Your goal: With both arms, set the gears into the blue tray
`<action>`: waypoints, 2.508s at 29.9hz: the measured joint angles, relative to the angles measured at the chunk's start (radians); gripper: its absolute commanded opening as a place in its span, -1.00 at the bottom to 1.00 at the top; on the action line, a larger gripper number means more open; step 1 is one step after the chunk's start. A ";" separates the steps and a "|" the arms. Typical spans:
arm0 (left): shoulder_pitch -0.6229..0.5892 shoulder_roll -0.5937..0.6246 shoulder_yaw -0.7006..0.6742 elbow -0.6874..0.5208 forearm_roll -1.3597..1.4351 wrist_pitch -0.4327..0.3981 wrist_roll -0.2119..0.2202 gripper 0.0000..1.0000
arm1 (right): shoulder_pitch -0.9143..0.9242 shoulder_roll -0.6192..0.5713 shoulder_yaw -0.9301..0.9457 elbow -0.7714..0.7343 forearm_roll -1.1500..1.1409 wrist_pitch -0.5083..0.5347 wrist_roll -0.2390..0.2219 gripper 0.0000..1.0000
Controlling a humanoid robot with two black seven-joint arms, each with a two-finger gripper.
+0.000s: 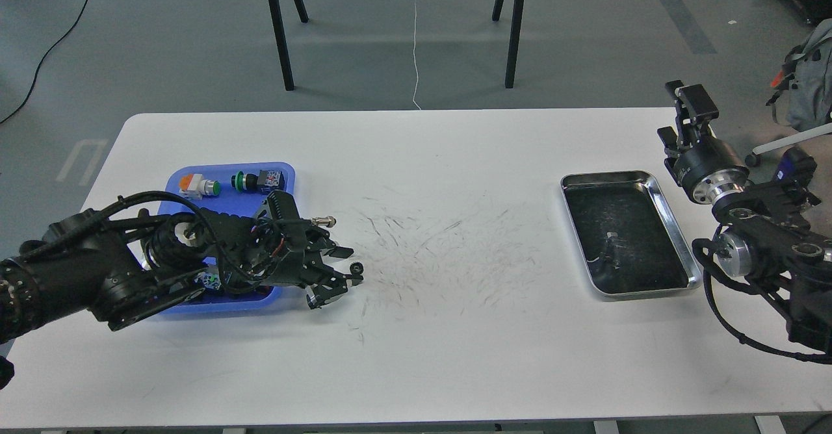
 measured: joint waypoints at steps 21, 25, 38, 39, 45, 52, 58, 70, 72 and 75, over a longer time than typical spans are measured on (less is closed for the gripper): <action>-0.003 0.002 -0.003 -0.009 -0.005 0.001 -0.001 0.14 | 0.002 0.024 -0.026 -0.027 0.002 0.005 0.001 0.90; -0.004 0.010 -0.003 -0.026 -0.005 0.001 -0.002 0.16 | 0.007 0.023 -0.018 -0.024 0.003 0.010 0.004 0.90; -0.008 0.046 -0.005 -0.082 -0.068 -0.001 -0.001 0.31 | 0.003 0.039 -0.030 -0.036 0.002 0.008 0.004 0.91; -0.008 0.046 -0.005 -0.083 -0.072 -0.001 -0.001 0.31 | 0.003 0.041 -0.031 -0.038 0.002 0.008 0.004 0.91; -0.008 0.025 -0.005 -0.082 -0.083 0.015 -0.001 0.31 | 0.003 0.045 -0.031 -0.041 0.001 0.008 0.004 0.91; -0.006 -0.012 -0.002 -0.064 -0.087 0.023 -0.001 0.30 | 0.005 0.042 -0.033 -0.040 0.001 0.009 0.004 0.91; 0.000 -0.017 0.001 -0.024 -0.083 0.023 -0.001 0.30 | 0.005 0.040 -0.034 -0.039 0.001 0.009 0.004 0.91; 0.007 -0.011 0.003 -0.014 -0.073 0.025 -0.001 0.04 | 0.004 0.041 -0.034 -0.040 0.000 0.009 0.003 0.92; 0.009 -0.010 0.003 -0.014 -0.071 0.025 -0.001 -0.03 | 0.004 0.041 -0.034 -0.040 0.000 0.009 0.003 0.92; 0.009 -0.008 0.003 -0.014 -0.069 0.025 -0.001 -0.14 | 0.004 0.042 -0.034 -0.040 -0.001 0.009 0.003 0.92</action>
